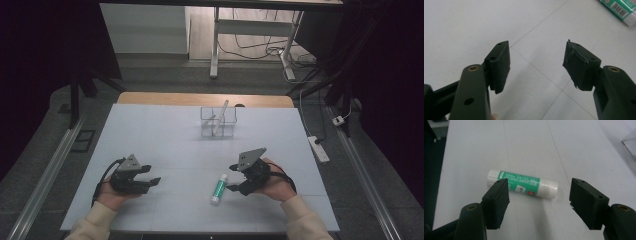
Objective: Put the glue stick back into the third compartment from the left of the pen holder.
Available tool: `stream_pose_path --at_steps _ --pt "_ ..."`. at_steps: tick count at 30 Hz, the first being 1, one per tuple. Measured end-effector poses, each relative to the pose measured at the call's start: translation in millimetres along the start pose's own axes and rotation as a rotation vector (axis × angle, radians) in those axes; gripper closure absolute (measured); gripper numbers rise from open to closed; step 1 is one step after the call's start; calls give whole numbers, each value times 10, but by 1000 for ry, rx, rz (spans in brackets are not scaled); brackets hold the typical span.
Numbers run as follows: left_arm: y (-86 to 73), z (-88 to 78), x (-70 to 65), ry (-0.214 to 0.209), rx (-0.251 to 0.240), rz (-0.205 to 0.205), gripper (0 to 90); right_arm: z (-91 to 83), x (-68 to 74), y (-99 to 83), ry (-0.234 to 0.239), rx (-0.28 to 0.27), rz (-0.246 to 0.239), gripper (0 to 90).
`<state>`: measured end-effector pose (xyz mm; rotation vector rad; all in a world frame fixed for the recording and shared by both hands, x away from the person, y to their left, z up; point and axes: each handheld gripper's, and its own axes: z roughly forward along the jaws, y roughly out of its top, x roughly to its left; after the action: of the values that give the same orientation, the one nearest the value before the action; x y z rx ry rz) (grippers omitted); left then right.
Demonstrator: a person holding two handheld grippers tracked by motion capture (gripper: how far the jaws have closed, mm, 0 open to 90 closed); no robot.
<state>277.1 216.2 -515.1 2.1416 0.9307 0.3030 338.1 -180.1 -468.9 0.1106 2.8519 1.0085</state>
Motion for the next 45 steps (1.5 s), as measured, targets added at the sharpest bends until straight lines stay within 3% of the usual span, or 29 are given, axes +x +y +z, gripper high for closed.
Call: stream_pose_path --at_steps 12,14,18,27,38,45 --pt "-3 -2 3 -1 -1 3 377 161 -82 287 79 133 -139 288" --pt "-4 -3 3 2 -3 4 377 202 -91 311 96 134 -159 281" --pt "-5 -13 4 6 -11 7 379 254 -102 323 112 172 -169 277" --pt "-8 -3 4 5 -5 9 378 350 -91 296 148 197 -186 272" --pt "-12 8 2 5 1 12 378 538 -68 312 181 270 -261 265" --pt "-14 9 0 -4 0 10 378 549 -107 302 214 271 -254 274"
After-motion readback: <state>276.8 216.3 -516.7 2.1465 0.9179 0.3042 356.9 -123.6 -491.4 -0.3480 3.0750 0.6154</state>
